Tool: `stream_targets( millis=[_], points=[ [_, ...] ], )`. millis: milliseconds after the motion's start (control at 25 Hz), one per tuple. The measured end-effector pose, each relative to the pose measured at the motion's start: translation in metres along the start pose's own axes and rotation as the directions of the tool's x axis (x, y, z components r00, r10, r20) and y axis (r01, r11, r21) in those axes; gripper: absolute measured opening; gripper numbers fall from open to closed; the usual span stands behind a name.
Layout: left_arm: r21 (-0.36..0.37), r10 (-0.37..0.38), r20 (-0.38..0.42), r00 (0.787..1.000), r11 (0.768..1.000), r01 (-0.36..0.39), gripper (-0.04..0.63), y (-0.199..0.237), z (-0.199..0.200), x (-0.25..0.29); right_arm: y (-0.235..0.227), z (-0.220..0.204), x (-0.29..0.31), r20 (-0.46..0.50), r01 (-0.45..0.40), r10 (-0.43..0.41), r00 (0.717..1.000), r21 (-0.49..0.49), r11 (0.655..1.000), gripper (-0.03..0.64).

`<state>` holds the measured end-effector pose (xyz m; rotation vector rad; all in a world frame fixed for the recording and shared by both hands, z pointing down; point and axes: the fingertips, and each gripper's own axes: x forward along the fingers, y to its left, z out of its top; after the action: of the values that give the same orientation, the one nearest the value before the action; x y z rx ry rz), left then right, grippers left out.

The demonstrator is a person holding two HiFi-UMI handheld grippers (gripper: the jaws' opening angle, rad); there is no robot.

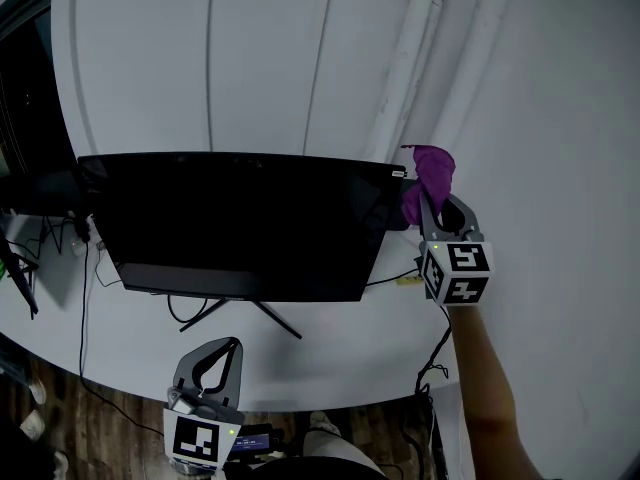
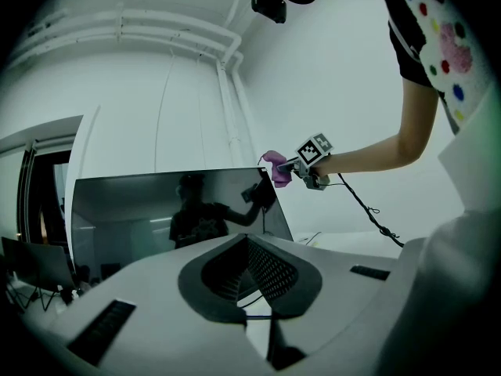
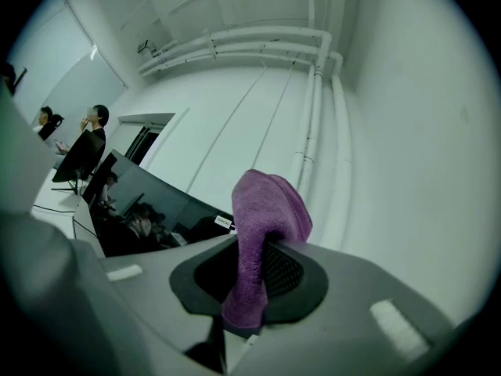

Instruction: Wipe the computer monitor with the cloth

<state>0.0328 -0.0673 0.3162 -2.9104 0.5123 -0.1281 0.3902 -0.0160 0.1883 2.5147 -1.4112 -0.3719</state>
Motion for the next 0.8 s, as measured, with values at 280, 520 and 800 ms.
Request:
stream_targets(
  millis=[280, 520, 800],
  points=[
    [-0.02, 0.028, -0.002, 1.0, 0.999, -0.028, 0.005, 0.003, 0.001, 0.01, -0.001, 0.0, 0.024, -0.013, -0.036, 0.036, 0.999, -0.015, 0.999, 0.067],
    [-0.034, 0.041, -0.01, 0.999, 0.999, -0.042, 0.005, 0.004, 0.001, 0.016, 0.009, -0.003, 0.04, -0.029, -0.081, 0.08, 0.996, -0.048, 0.996, 0.067],
    [-0.042, 0.045, -0.02, 0.999, 0.998, -0.046, 0.005, 0.007, 0.0, 0.021, 0.011, -0.003, 0.046, -0.032, -0.1, 0.099, 0.995, -0.049, 0.994, 0.067]
  ],
)
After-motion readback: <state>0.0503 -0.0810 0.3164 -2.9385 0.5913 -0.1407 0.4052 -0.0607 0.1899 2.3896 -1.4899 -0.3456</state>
